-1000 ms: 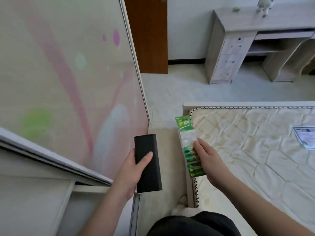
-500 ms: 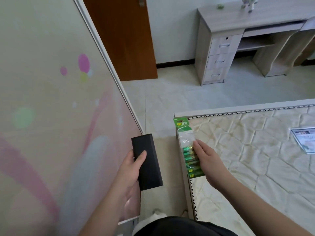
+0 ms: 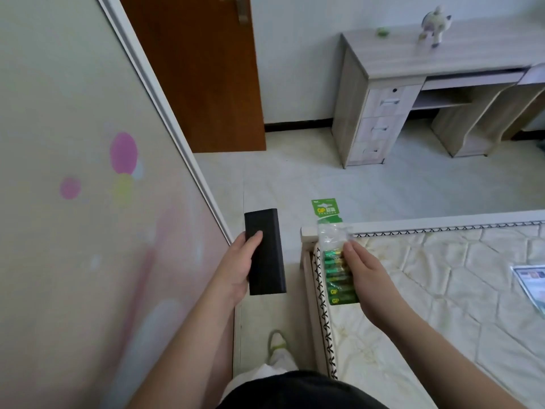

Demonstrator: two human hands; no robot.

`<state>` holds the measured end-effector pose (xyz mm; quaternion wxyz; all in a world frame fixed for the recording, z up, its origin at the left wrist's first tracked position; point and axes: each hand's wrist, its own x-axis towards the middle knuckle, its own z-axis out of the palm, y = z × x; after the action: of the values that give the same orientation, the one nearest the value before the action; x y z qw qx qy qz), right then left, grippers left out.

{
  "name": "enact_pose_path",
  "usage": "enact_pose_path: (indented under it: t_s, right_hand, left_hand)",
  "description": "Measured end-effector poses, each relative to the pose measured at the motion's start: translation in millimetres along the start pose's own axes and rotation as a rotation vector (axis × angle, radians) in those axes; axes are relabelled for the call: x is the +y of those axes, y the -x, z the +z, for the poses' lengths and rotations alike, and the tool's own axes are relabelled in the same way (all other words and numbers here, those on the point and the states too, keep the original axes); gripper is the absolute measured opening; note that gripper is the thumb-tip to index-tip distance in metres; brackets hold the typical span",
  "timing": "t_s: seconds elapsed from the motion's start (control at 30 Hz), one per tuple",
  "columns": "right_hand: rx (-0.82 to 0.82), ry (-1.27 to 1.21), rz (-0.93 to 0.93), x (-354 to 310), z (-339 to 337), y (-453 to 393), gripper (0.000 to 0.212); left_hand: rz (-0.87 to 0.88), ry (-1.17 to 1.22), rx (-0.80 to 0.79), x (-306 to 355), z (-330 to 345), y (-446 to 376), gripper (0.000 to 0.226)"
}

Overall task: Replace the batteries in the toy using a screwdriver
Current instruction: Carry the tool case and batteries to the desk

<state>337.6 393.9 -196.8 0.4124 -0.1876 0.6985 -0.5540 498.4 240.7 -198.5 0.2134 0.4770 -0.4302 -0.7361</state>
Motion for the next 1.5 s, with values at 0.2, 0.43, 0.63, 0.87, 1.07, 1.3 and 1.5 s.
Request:
enact_pose_path:
  t_s: [0.2, 0.43, 0.63, 0.87, 1.07, 1.3, 1.5]
  right_hand:
    - [0.082, -0.02, -0.02, -46, 17, -72, 0.026]
    - [0.129, -0.03, 0.025, -66, 20, -122, 0.031]
    - [0.104, 0.028, 0.048, -80, 20, -190, 0.028]
    - [0.159, -0.061, 0.085, -106, 11, -289, 0.029]
    - [0.23, -0.113, 0.157, -122, 8, -363, 0.031]
    - [0.391, -0.137, 0.124, -143, -1, -447, 0.03]
    - [0.573, -0.227, 0.13, -167, 6, -541, 0.033]
  left_hand:
    - [0.019, -0.095, -0.105, 46, 17, -94, 0.027]
    - [-0.011, -0.14, -0.147, 78, 13, -164, 0.03]
    - [-0.043, -0.204, -0.144, 96, 17, -220, 0.03]
    - [-0.083, -0.316, -0.17, 138, 39, -306, 0.029]
    - [-0.023, -0.365, -0.22, 191, 73, -371, 0.021]
    - [-0.056, -0.487, -0.375, 235, 112, -456, 0.021]
    - [-0.073, -0.558, -0.547, 285, 140, -565, 0.016]
